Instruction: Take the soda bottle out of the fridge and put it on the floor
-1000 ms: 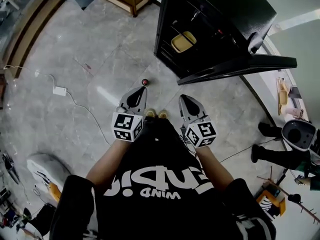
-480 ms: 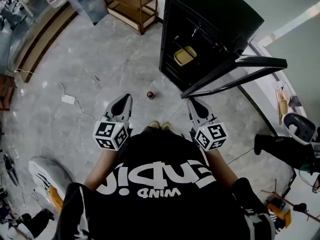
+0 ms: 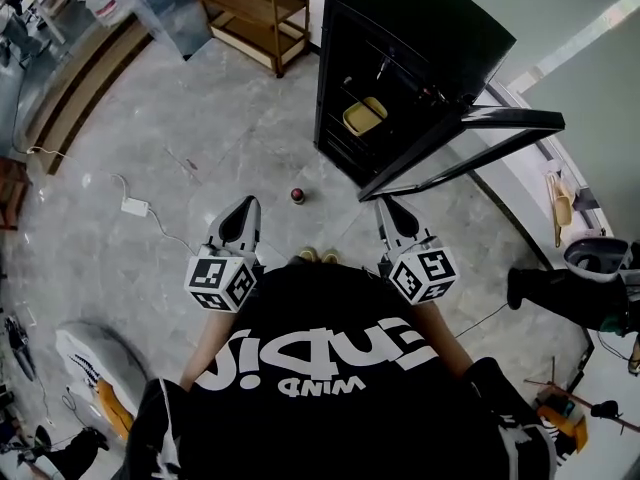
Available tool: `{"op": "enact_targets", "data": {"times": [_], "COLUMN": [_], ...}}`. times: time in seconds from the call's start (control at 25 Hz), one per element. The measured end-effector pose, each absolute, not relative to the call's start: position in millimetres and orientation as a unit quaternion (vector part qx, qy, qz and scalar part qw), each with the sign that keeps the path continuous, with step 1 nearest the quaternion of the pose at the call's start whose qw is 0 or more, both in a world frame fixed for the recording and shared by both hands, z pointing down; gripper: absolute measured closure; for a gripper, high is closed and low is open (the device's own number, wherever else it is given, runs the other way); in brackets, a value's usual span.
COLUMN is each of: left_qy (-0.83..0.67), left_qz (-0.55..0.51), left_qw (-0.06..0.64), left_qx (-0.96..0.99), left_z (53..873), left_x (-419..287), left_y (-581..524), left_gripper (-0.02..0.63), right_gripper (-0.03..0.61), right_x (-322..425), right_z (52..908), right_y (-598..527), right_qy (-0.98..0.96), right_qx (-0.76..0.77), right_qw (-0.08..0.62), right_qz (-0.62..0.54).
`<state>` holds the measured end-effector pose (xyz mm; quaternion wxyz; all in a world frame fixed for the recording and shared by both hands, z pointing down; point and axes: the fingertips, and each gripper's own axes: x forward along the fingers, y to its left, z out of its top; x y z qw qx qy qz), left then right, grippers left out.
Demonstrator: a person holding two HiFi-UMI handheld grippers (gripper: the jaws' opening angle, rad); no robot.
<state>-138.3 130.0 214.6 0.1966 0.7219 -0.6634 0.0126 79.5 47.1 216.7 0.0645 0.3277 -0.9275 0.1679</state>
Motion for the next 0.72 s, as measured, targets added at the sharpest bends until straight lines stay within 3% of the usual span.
{"op": "enact_targets", "data": {"times": [0.36,0.72], "left_qy": [-0.669,-0.665], "left_qz": [0.025,0.037], "left_qw": [0.130,0.122], "left_qx": [0.731,0.736], "left_z": [210.8,216.2], "left_x": [-132.4,-120.6], "left_y": [115.3,104.7], "left_gripper": [0.606,0.606], "right_gripper": [0.554,0.554], "right_x": [64.7,60.7], "right_z": [216.5,221.4], "right_y": [41.2,37.4], "right_qy": [-0.933,-0.932], "right_qx": [0.328,0.335], "right_qw": [0.054,0.064], "right_qz": [0.140,0.123]}}
